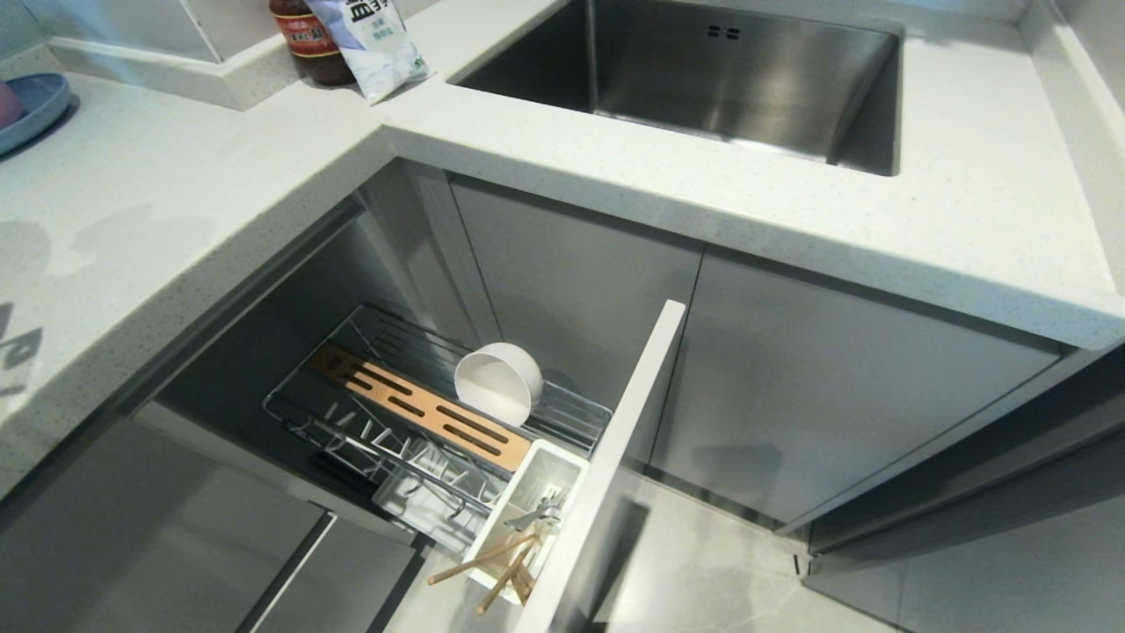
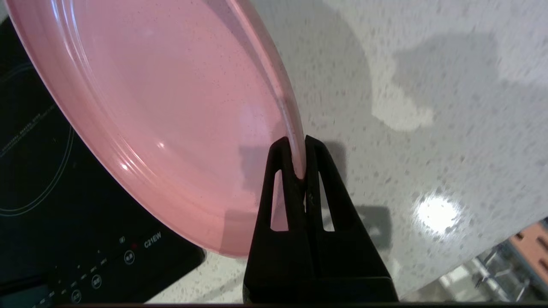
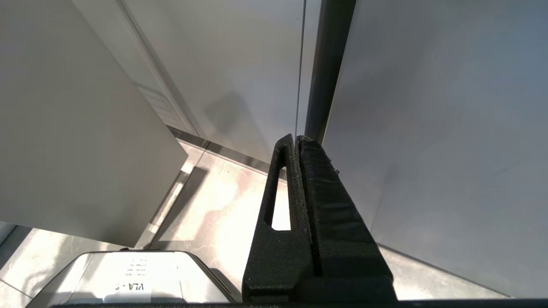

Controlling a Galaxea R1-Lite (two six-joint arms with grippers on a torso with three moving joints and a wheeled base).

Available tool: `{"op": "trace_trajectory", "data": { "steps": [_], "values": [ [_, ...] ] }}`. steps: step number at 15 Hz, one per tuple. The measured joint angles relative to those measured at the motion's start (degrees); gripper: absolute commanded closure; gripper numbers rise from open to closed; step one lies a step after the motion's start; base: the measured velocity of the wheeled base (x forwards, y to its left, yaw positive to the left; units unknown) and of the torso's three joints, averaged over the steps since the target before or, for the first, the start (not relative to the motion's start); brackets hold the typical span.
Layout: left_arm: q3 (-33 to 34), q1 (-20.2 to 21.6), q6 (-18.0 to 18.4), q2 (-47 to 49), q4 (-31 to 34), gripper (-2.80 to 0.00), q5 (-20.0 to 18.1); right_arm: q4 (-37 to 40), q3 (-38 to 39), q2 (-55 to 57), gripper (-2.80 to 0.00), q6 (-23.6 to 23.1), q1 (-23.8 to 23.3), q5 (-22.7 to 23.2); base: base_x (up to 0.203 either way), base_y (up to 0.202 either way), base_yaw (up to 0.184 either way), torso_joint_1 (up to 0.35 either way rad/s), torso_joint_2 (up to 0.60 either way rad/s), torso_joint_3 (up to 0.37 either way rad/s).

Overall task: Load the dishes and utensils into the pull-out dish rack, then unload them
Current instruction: Take the bowl out of the cupboard

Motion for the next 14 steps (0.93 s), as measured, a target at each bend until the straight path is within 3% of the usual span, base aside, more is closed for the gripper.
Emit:
{"op": "trace_trajectory", "data": {
  "steps": [7, 11, 14],
  "values": [
    [-1.0, -0.7, 4.2, 1.7, 11.0, 0.0, 0.0, 0.0, 0.0, 0.0, 0.0, 0.0, 0.0, 0.0, 0.0, 0.0, 0.0, 0.0, 0.0, 0.0],
    [-1.7, -1.3, 4.7, 2.5, 14.1, 0.0, 0.0, 0.0, 0.0, 0.0, 0.0, 0.0, 0.0, 0.0, 0.0, 0.0, 0.0, 0.0, 0.0, 0.0],
    [-4.0, -3.3, 6.8, 4.5, 18.7, 0.0, 0.0, 0.0, 0.0, 0.0, 0.0, 0.0, 0.0, 0.0, 0.0, 0.0, 0.0, 0.0, 0.0, 0.0]
  ]
}}
